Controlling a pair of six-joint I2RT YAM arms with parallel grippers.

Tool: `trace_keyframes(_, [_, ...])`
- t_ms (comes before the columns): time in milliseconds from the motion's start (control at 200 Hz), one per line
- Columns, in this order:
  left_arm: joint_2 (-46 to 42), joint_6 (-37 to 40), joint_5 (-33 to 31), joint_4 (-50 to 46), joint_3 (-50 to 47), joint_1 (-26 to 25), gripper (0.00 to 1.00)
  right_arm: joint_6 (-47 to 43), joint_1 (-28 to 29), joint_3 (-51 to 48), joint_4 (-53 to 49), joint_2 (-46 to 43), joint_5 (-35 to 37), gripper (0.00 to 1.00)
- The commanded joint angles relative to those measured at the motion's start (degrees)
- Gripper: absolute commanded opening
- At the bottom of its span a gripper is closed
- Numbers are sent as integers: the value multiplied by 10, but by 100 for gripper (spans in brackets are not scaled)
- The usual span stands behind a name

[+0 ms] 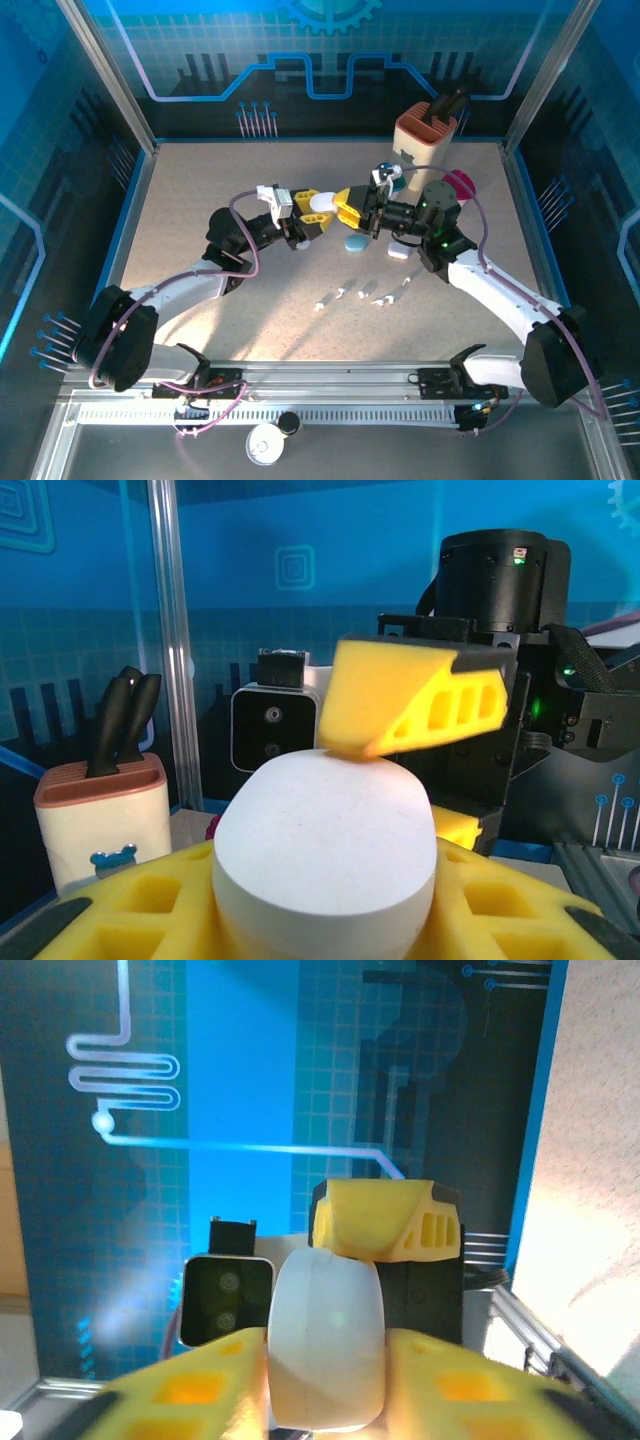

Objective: Insert the wireless bluetooth earbuds into the charging case

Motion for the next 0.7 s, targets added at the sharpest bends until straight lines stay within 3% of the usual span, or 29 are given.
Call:
trace_keyframes(0, [-14,26,26,-34,10,-4,37,-98,-10,29,-65,-26,-2,60])
trace_keyframes(155, [-55,49,62,-156,19,-2,38,-374,-27,89,-302,-62,21,83])
trace_keyframes(300, [-81,37,97,-257,41,-2,37,-671,-8,170,-521,-64,82,94])
trace_keyframes(410, [-87,10,121,-271,49,-2,36,-834,27,211,-605,-56,126,97])
trace_keyframes(525, [-85,-13,131,-287,60,-2,36,-925,64,234,-640,-44,155,98])
trace_keyframes(690, [-84,-16,134,-289,64,-2,36,-936,80,240,-635,-30,196,98])
